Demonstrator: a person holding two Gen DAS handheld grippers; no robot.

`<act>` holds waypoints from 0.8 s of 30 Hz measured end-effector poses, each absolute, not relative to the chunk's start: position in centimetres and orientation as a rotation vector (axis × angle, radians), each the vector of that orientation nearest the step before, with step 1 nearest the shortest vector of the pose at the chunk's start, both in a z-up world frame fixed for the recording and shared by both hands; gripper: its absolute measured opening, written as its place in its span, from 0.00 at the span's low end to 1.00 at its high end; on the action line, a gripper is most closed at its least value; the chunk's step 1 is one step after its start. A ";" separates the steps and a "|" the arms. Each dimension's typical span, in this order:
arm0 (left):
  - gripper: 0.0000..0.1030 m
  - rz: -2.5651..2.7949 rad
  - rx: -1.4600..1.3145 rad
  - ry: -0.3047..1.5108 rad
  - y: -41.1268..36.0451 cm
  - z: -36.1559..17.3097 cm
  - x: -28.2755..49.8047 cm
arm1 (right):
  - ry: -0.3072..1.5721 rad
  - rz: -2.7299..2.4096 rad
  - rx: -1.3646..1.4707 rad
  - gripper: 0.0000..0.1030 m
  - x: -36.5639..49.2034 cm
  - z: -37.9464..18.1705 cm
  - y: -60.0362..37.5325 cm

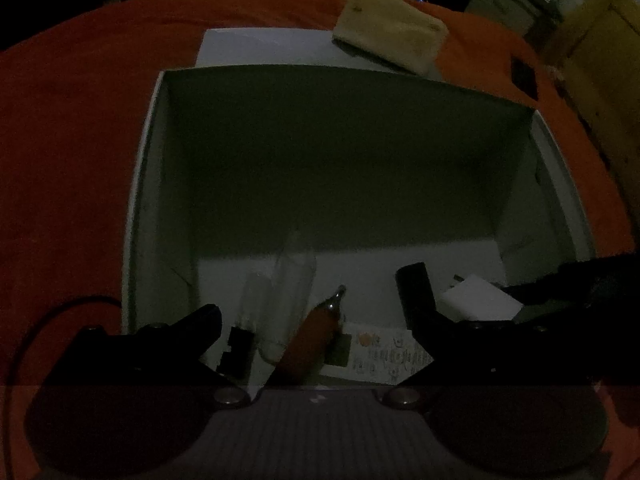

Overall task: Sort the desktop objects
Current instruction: 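Open the right gripper releasing the charger cube in the box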

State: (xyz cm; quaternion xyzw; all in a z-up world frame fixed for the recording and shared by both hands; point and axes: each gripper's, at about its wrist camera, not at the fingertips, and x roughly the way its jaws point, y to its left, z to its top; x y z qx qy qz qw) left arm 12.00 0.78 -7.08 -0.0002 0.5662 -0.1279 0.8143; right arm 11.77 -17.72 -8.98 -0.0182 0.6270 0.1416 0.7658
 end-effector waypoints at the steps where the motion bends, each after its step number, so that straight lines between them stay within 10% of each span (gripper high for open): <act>1: 1.00 -0.274 -0.003 1.208 0.8 -7.1 12.1 | 1.370 0.301 -0.033 0.60 11.9 -9.0 -17.9; 24: 1.00 -0.301 0.010 1.176 1.2 -4.9 13.5 | 1.253 0.389 0.028 0.60 13.2 -1.6 -18.3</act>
